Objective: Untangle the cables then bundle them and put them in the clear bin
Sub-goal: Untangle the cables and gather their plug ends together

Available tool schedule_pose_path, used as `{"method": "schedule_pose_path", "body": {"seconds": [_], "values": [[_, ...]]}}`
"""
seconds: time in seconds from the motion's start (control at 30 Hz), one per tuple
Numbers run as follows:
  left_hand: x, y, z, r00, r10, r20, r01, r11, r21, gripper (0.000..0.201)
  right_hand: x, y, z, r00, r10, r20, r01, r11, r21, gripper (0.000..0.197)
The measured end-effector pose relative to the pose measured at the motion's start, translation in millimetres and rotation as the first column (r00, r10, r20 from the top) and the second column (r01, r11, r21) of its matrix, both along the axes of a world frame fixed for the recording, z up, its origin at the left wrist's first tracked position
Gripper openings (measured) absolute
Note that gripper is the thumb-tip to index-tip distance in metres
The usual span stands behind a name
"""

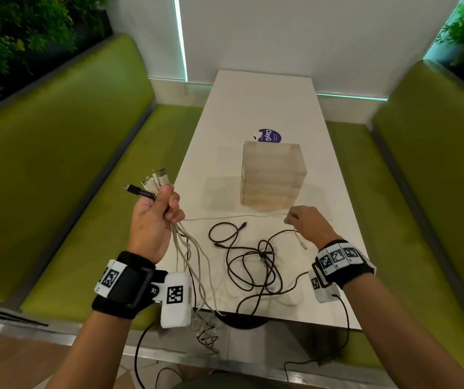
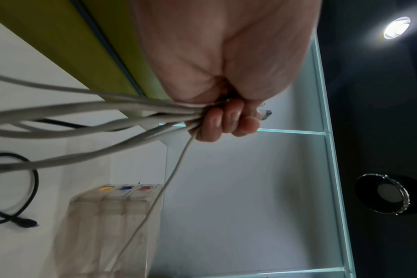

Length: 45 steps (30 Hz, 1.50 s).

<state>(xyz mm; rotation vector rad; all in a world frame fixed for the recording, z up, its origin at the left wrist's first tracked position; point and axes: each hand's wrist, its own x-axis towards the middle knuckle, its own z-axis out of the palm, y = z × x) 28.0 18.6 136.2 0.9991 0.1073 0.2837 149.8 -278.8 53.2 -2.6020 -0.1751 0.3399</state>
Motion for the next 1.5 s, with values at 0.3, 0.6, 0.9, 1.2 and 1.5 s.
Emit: {"method": "schedule_pose_path", "body": {"seconds": [0.3,0.6,0.9,1.2,1.5], "values": [[5.4,-3.2,-5.5,1.000,-0.005,-0.025,0.006,0.999,0.036,0.024,-81.1,48.5,33.5,0.875,0.324,-0.360,-0.183,0.910,0.373,0.008],[5.4,-3.2,-10.9,0.998,-0.030,-0.059,0.034,0.998,0.055,0.024,-157.4,84.5,-25.8,0.615,0.548,-0.567,-0.469,0.832,0.296,0.025],[-0.6,-4.1,-20.4,0.990,-0.066,-0.121,0.076,0.994,0.084,0.020,-74.1,42.7,-23.4,0.953,0.239,-0.185,-0.241,0.971,0.015,0.015],[1.0,-16.8,-26.0,0.967,-0.122,-0.223,0.171,0.962,0.212,0.013,-42.8,32.8,-56.8,0.991,0.128,-0.045,-0.133,0.978,-0.163,0.013],[18.2,-45.2,-39.8,0.948,-0.171,-0.270,0.262,0.899,0.351,0.023,-49.2,58.7,73.6,0.899,0.375,0.226,-0.427,0.863,0.269,0.014]]}}
